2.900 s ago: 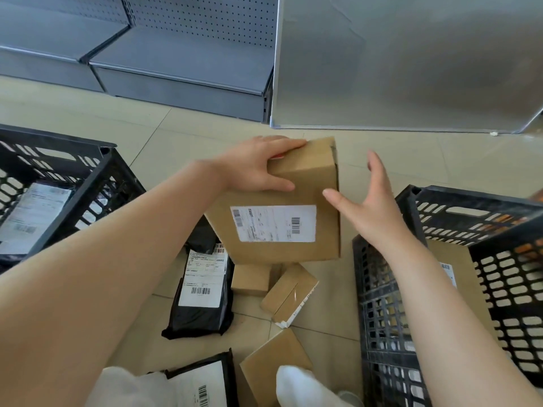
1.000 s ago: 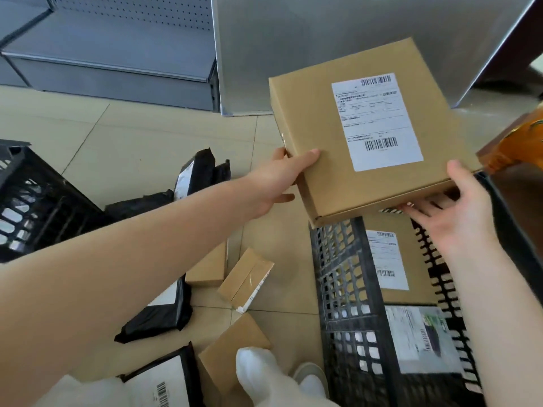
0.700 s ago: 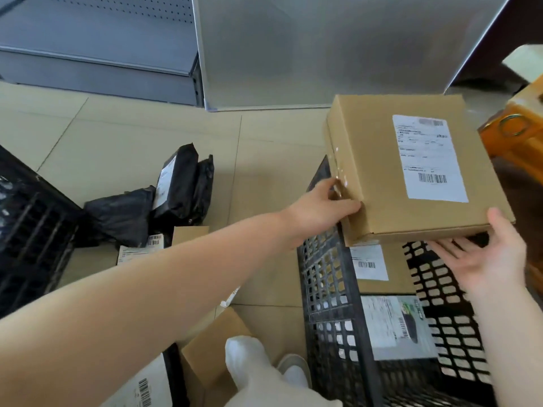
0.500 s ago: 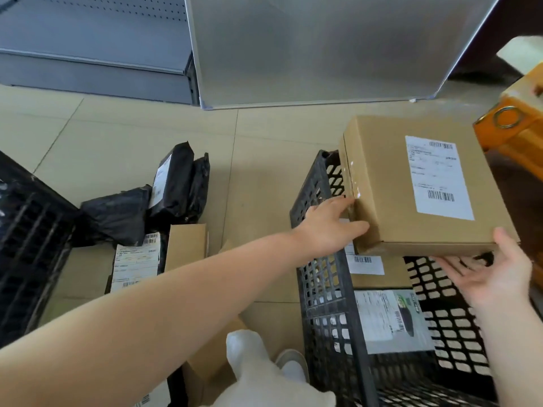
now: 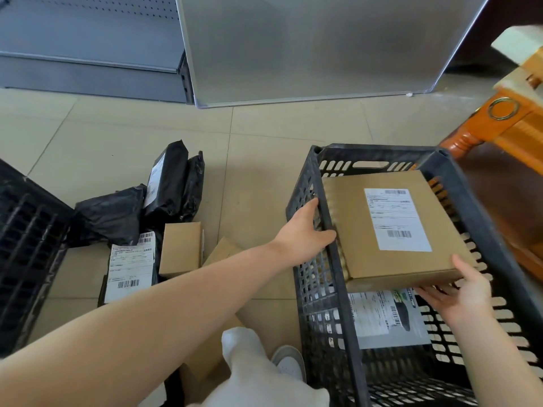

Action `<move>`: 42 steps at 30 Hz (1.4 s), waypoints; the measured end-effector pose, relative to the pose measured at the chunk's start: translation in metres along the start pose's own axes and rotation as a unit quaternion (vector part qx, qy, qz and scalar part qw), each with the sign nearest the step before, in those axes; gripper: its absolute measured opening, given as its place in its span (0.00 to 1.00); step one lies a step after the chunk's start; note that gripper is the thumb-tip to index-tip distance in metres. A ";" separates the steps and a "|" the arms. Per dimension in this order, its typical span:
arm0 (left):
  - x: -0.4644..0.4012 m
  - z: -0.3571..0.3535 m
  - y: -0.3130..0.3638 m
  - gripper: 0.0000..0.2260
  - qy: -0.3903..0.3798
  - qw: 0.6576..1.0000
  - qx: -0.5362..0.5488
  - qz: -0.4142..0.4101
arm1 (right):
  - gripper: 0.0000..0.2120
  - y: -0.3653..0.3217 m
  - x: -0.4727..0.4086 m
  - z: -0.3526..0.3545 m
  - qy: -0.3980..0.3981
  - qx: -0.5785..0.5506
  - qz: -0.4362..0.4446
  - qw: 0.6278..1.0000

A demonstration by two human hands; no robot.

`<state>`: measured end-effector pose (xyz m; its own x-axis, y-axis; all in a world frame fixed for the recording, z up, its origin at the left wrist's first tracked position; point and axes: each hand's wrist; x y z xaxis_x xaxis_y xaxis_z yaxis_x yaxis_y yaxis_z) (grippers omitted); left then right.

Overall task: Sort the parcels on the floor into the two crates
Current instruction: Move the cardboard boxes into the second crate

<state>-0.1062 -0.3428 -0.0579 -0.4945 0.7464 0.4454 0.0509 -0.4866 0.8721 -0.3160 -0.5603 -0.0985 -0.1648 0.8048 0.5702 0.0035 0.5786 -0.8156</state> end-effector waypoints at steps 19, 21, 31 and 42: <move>-0.008 0.000 -0.011 0.42 -0.022 0.999 0.030 -0.026 | 0.29 0.055 -0.036 -0.024 0.034 -0.010 -0.052 0.998; -0.009 -0.001 -0.012 0.42 -0.018 0.999 0.027 -0.032 | 0.28 0.058 -0.037 -0.026 0.048 0.011 -0.042 0.998; -0.004 -0.003 -0.015 0.40 -0.011 0.998 0.050 -0.041 | 0.30 0.055 -0.041 -0.026 0.048 0.062 -0.063 0.995; -0.003 -0.001 -0.024 0.38 0.001 0.998 0.042 -0.040 | 0.25 0.047 -0.045 -0.024 0.011 0.085 -0.092 0.992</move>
<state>-0.1065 -0.3337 -0.0799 -0.5009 0.7804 0.3742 0.0846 -0.3862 0.9185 -0.2846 -0.5664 -0.1604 -0.1261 0.6915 0.7113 -0.1914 0.6865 -0.7014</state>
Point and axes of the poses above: each hand's wrist, its own x-axis away from the middle knuckle, its own z-axis out of the back of the hand, y = z × x, and after that the axes turned 3 degrees about -y, right-handed
